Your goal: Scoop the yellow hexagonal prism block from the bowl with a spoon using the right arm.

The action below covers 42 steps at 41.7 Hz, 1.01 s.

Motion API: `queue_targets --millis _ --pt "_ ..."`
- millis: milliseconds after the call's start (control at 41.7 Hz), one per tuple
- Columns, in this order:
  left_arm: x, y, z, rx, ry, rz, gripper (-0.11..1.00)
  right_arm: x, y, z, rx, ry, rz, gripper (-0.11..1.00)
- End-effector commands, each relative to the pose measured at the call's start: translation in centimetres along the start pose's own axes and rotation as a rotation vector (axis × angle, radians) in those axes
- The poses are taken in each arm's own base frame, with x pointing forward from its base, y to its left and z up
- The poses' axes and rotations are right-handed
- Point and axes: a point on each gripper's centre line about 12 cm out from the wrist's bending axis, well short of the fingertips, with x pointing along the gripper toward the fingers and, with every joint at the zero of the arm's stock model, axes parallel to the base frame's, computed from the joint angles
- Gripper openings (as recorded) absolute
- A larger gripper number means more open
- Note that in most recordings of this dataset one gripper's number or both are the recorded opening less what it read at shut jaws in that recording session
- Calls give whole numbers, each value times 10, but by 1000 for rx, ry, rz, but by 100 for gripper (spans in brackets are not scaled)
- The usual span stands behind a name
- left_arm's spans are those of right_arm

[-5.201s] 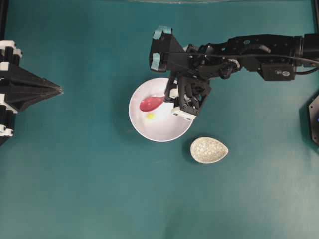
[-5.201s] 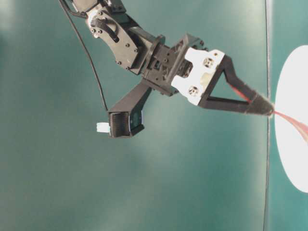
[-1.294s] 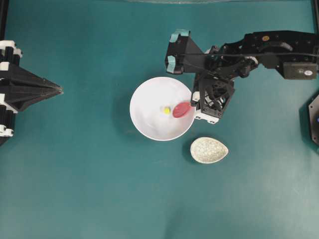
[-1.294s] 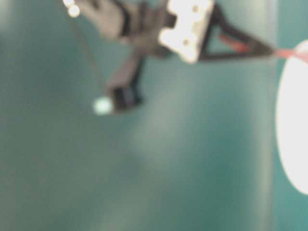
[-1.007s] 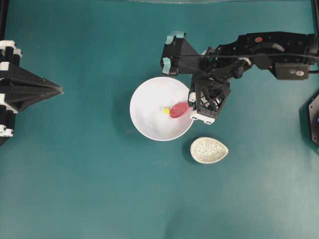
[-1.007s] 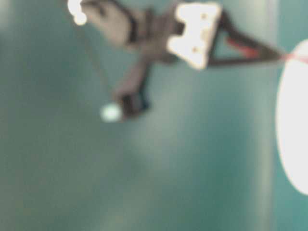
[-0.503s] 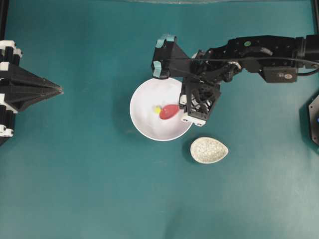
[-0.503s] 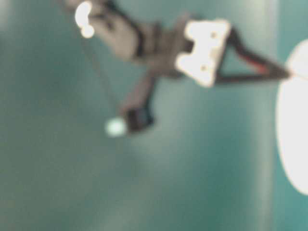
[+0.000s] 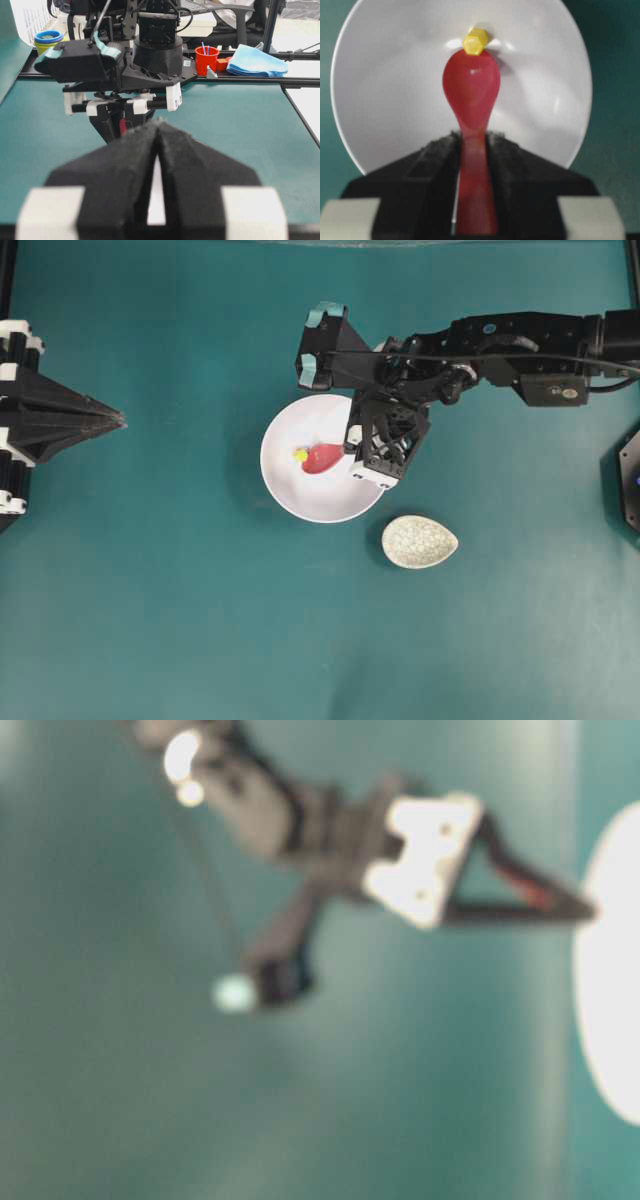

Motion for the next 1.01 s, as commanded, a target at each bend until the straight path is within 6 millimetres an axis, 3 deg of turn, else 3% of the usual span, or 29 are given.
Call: queue_targets --millis 0,983 --pt "4 0 12 5 -32 -1 3 -9 3 11 -7 -54 4 25" --pt "4 0 13 3 -34 -1 3 -23 10 27 -19 -187 7 25"
